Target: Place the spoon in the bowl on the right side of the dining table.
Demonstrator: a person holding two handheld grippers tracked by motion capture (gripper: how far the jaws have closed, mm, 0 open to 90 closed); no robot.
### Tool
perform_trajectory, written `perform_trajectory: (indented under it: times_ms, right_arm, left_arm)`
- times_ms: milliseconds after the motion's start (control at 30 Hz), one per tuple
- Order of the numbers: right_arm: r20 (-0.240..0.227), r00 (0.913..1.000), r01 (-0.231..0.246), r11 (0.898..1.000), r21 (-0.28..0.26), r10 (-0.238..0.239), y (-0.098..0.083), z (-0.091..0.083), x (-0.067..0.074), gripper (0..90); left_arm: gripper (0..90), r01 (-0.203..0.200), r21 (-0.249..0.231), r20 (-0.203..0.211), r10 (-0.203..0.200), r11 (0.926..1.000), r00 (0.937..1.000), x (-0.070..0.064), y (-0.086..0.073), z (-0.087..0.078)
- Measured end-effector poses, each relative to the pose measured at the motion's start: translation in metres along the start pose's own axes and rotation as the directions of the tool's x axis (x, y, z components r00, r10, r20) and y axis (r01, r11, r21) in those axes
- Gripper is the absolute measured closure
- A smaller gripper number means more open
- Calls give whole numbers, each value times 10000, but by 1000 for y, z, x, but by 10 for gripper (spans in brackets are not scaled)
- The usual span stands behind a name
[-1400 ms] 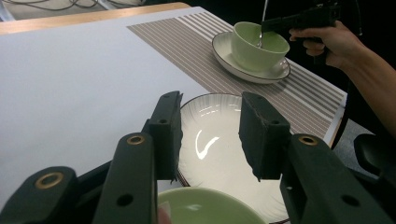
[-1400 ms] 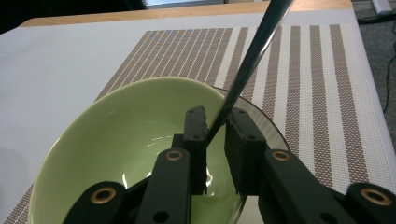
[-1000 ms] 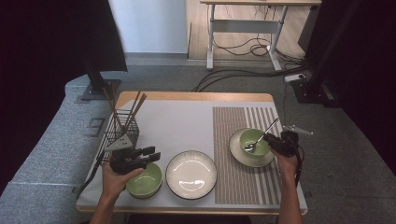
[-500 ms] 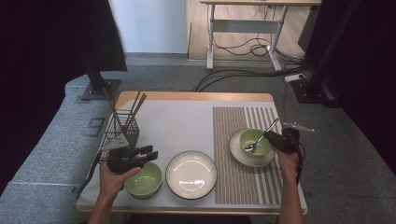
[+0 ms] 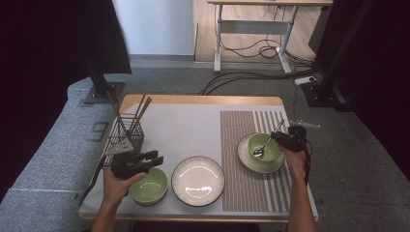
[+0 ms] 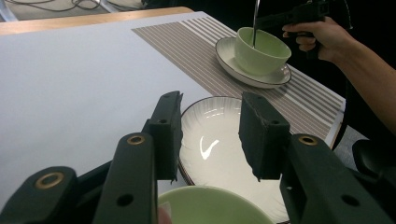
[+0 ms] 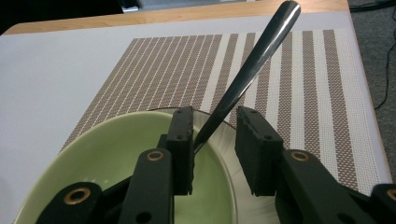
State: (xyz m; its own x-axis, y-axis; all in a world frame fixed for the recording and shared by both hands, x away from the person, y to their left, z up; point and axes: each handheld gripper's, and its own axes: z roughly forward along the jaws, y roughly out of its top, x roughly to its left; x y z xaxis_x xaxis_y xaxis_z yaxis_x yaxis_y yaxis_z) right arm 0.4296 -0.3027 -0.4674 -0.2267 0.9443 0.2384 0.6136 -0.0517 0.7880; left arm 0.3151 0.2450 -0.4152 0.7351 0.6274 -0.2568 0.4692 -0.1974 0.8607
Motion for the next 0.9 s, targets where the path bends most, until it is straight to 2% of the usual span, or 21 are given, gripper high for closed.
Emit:
perform_trajectory:
  times_ms: [333, 567, 800, 900]
  right_arm:
    - [-149, 9999, -40, 10000, 83, 42, 9, 5, -1, 660]
    - [-244, 9990, 388, 9990, 203, -383, 19, 12, 9, 639]
    - [-463, 9960, 789, 9953, 559, -764, 27, 21, 20, 626]
    - [-561, 9958, 762, 9942, 754, -721, 29, 27, 23, 620]
  left_arm:
    - [595, 25, 57, -13, -24, 10000, 10000, 1, -1, 2]
    - [594, 15, 110, -29, -15, 9999, 10000, 1, -1, 2]
    - [594, 26, 93, -55, -26, 10000, 10000, 2, -1, 1]
    - [594, 51, 75, -40, -51, 10000, 10000, 3, -2, 1]
